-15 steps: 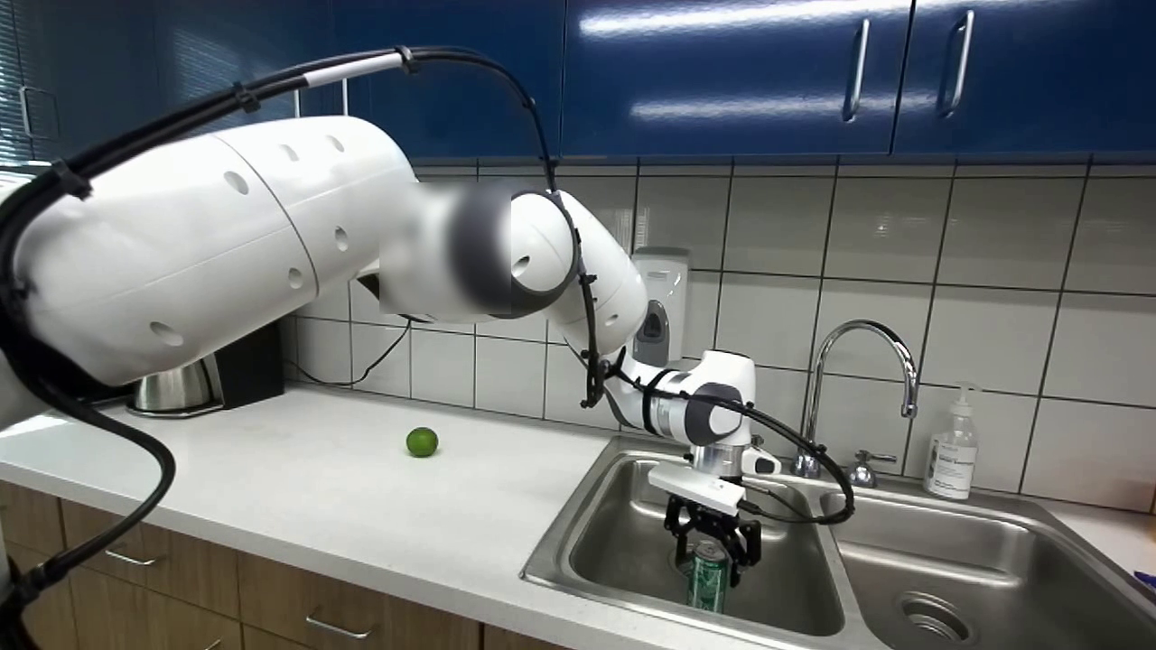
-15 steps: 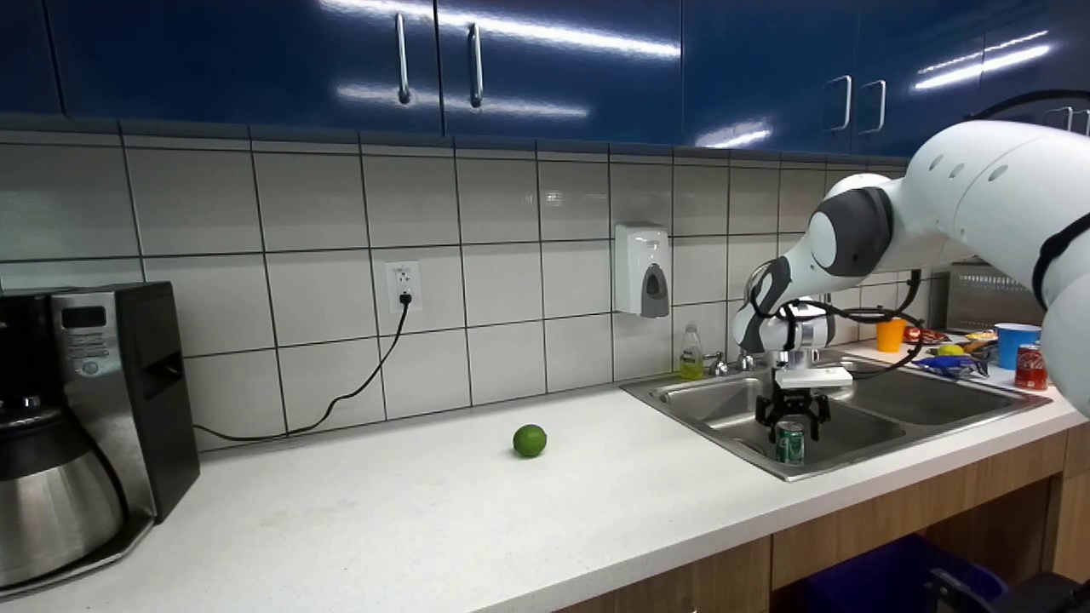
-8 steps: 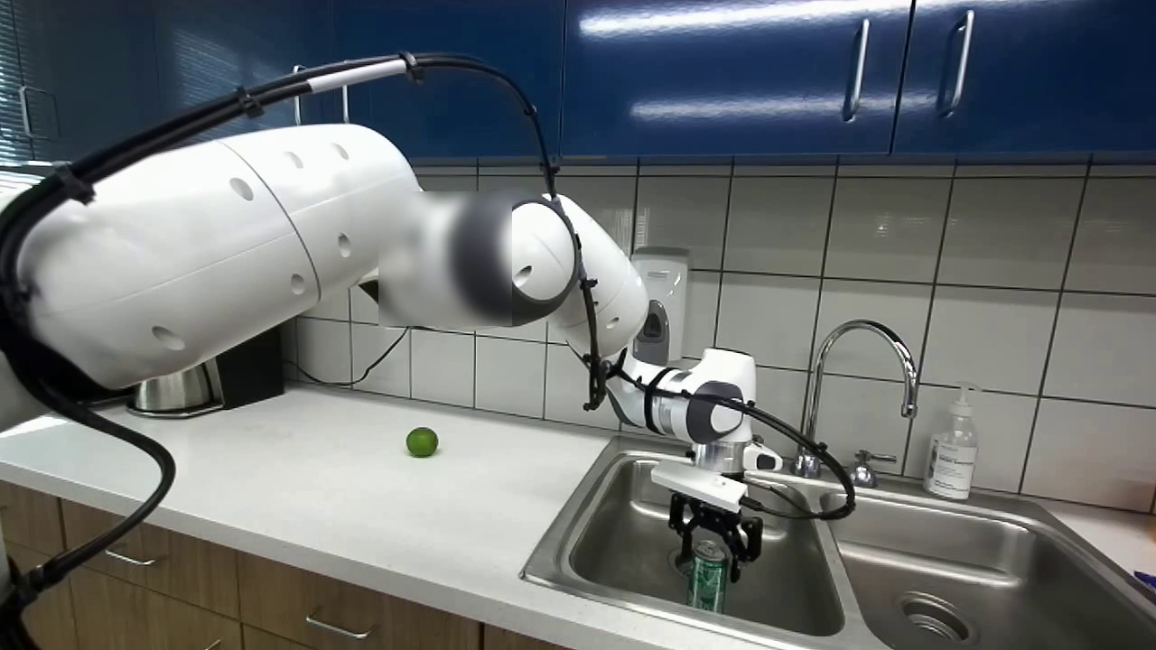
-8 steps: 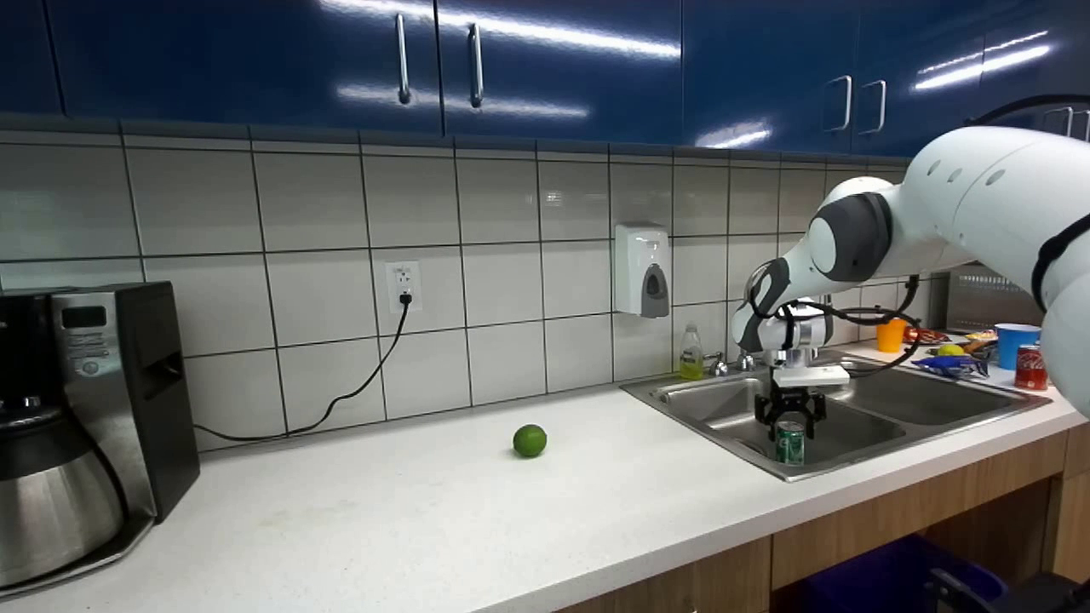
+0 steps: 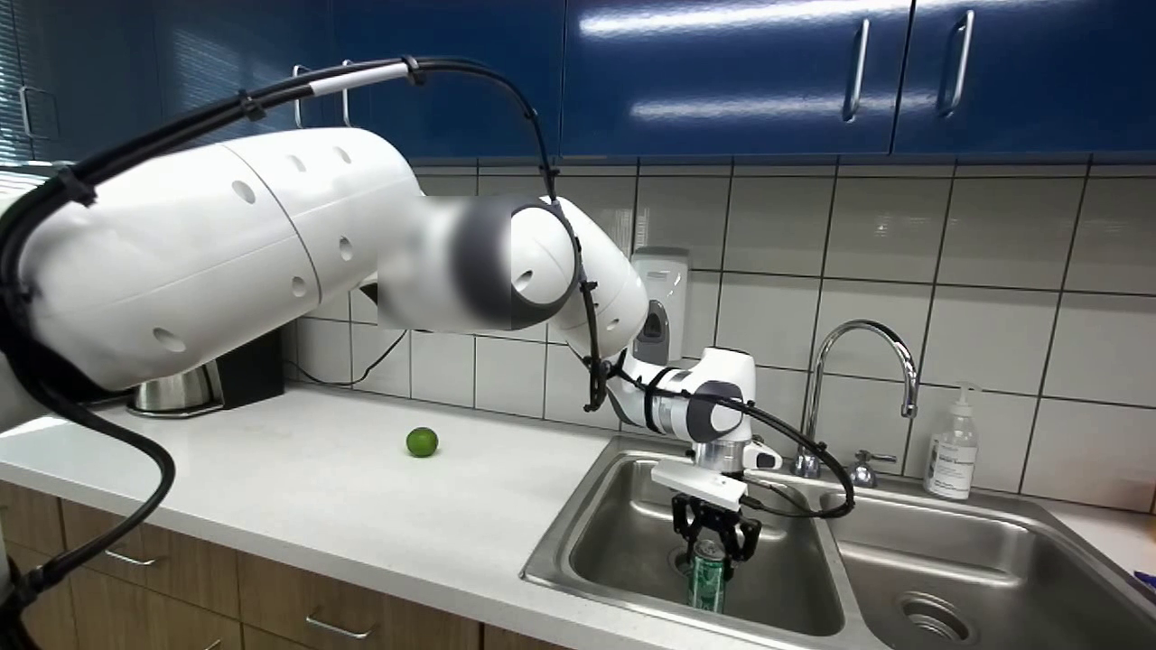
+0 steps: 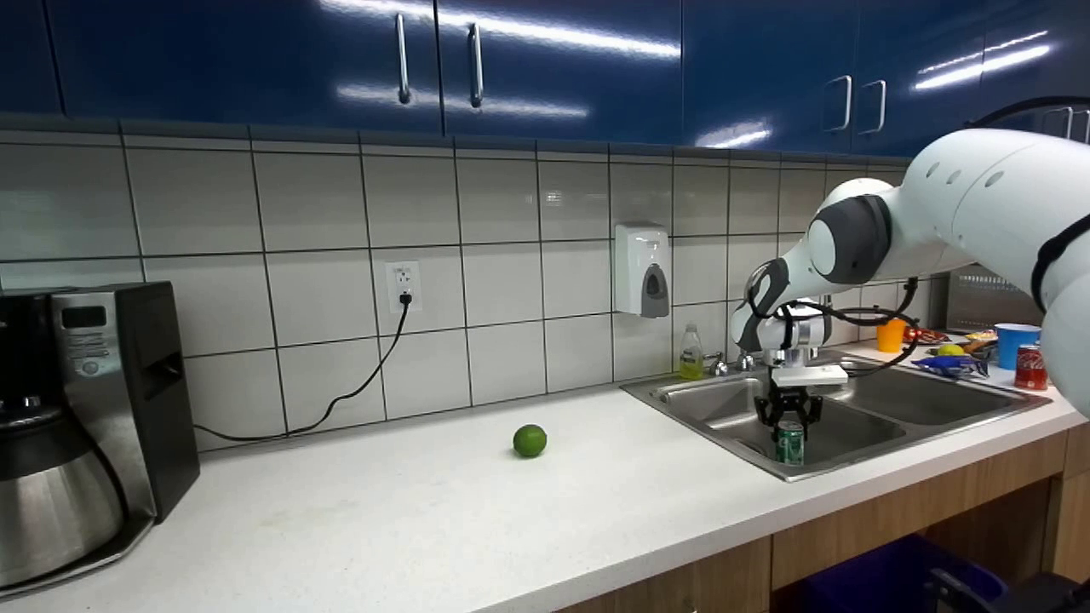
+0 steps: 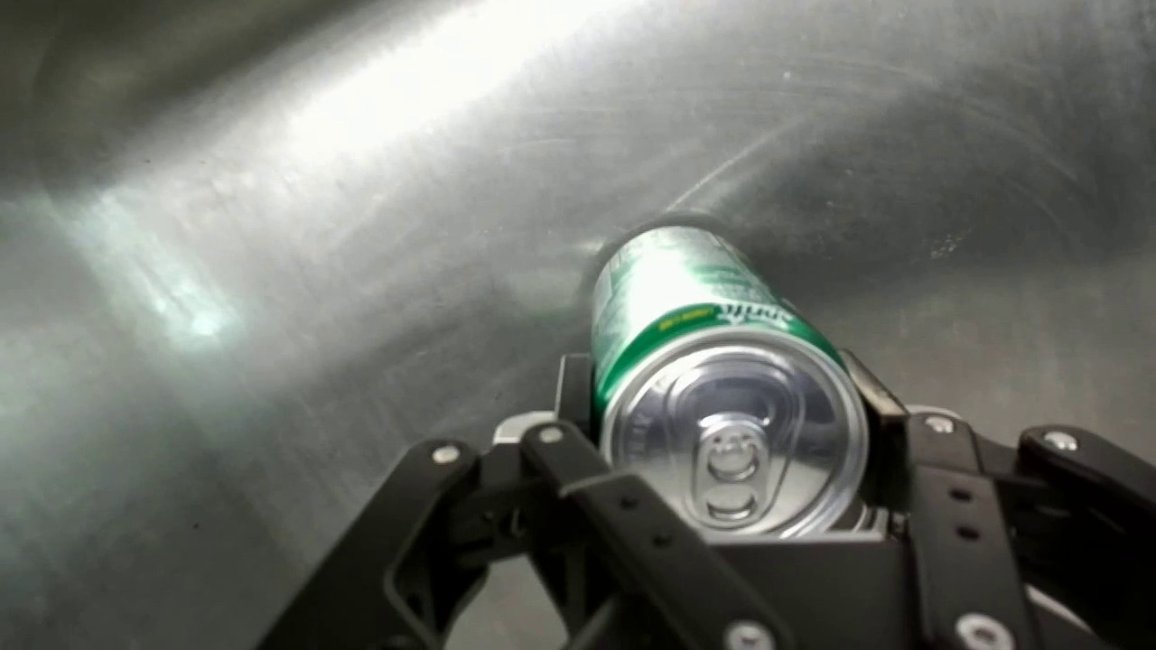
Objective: Remove the can from the sink
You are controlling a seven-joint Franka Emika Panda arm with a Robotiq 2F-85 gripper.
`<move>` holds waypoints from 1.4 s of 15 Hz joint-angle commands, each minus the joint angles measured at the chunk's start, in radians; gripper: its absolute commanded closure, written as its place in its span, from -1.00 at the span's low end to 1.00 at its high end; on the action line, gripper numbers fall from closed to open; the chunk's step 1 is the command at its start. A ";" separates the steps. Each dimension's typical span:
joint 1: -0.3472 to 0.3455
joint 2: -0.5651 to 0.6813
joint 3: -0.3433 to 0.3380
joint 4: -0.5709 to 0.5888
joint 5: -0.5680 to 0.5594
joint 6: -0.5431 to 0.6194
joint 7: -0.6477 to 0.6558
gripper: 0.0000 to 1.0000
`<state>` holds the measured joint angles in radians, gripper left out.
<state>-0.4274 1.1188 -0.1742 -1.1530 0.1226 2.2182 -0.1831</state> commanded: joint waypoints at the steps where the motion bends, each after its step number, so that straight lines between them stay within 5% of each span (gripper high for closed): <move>1: -0.002 -0.023 0.005 0.004 0.007 -0.037 0.001 0.23; 13: 0.042 -0.190 0.001 -0.105 0.001 -0.027 -0.005 0.23; 21: 0.059 -0.399 0.006 -0.330 0.008 -0.015 -0.021 0.23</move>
<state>-0.3738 0.8440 -0.1733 -1.3387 0.1238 2.2084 -0.1831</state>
